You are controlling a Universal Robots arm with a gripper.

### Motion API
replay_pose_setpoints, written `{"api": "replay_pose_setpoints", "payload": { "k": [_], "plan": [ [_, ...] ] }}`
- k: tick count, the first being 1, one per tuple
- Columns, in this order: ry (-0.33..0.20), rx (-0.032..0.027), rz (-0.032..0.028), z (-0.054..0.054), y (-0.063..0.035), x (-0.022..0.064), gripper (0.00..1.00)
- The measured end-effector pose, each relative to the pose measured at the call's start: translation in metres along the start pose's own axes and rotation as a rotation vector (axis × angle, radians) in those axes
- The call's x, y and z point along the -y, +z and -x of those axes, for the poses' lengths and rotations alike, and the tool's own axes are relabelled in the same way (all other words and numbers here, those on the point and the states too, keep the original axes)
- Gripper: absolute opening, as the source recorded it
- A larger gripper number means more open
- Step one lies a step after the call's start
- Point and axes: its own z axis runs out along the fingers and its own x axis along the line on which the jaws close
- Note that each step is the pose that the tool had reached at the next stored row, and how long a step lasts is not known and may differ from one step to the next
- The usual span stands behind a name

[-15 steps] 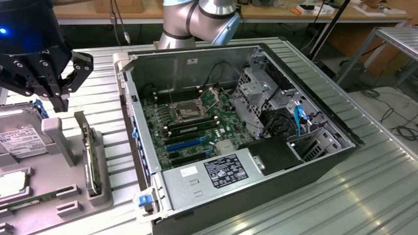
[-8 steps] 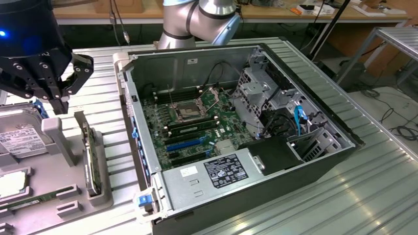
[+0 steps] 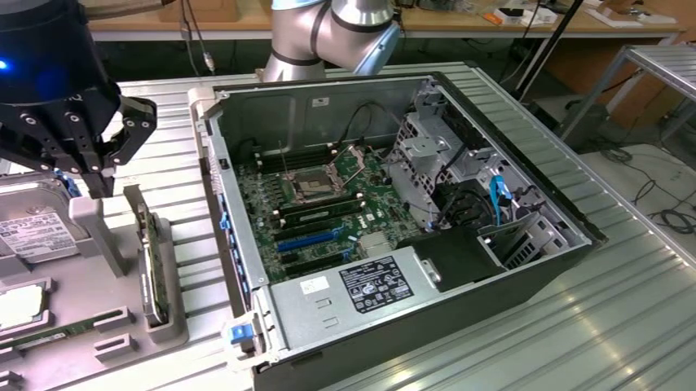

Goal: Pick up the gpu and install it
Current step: 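Pick up the gpu and move the gpu toward the slot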

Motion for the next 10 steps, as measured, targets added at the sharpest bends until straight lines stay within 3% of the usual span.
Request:
{"api": "replay_pose_setpoints", "payload": {
  "k": [10],
  "plan": [
    [0.0,0.0,0.0,0.0007,-0.0004,0.0099,0.11]
  ]
}}
